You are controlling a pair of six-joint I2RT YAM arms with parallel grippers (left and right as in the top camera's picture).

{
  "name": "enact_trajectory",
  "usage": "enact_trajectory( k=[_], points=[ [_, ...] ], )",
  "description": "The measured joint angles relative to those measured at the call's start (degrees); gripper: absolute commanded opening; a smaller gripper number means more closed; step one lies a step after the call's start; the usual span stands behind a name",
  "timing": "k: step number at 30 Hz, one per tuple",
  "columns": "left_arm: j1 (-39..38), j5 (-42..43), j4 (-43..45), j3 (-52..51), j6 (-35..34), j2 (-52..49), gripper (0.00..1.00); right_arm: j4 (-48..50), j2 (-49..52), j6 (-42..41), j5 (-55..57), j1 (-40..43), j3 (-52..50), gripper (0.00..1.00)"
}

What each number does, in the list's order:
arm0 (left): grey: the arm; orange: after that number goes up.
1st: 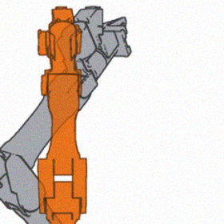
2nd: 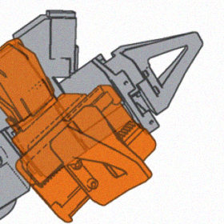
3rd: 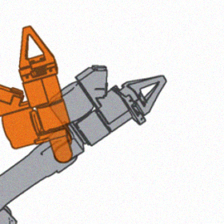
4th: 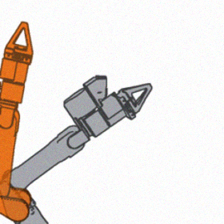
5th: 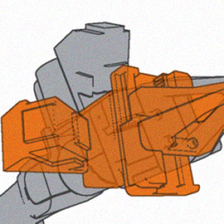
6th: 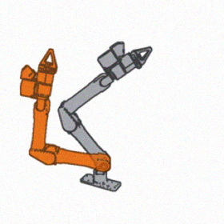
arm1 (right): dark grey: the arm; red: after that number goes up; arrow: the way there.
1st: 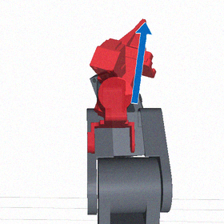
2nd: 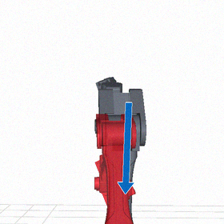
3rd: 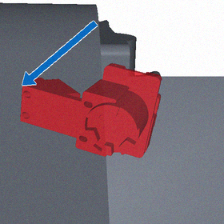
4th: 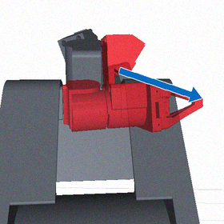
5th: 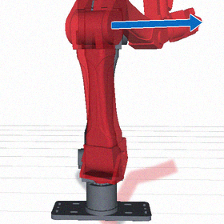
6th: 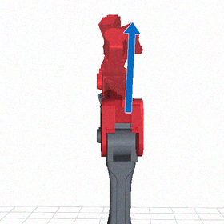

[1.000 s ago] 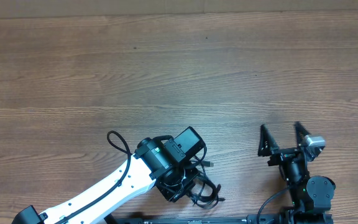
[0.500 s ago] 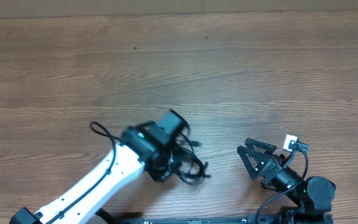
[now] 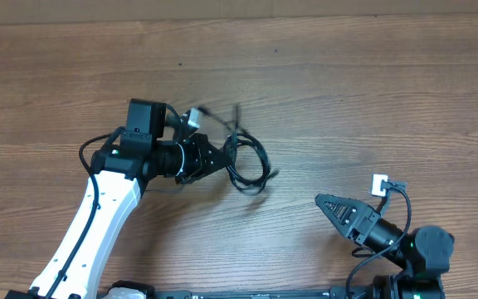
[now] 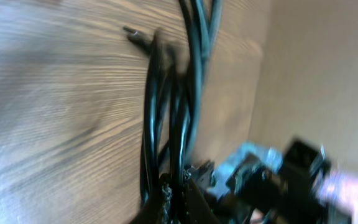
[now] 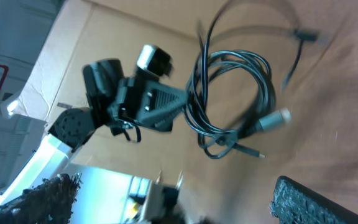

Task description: Untangle cables

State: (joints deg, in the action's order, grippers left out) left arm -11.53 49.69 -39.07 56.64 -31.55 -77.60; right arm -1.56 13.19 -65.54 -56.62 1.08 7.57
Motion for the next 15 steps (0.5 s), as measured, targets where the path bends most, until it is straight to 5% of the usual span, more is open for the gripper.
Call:
enact_trajectory(
  k=[3,8,13,14,15],
  points=[
    [-0.09,2.36,-0.11,0.0,9.18,0.0,0.04,-0.24,3.69,-0.83,-2.03,-0.46,0.11,1.0],
    [-0.09,7.34,0.96,0.0,20.15,0.0,0.04,-1.81,4.83,0.26,-1.44,-3.23,0.15,0.81],
    [-0.09,12.37,2.86,0.0,25.44,0.02,0.04,-6.16,4.83,0.42,3.93,-7.65,0.2,0.88],
    [-0.09,12.46,2.82,0.0,25.66,0.04,0.13,-7.23,4.83,0.46,5.14,-8.63,0.2,0.92],
    [-0.09,12.07,2.38,0.0,25.64,0.04,0.34,-8.59,4.83,0.42,6.54,-9.88,0.2,0.94]
  ],
)
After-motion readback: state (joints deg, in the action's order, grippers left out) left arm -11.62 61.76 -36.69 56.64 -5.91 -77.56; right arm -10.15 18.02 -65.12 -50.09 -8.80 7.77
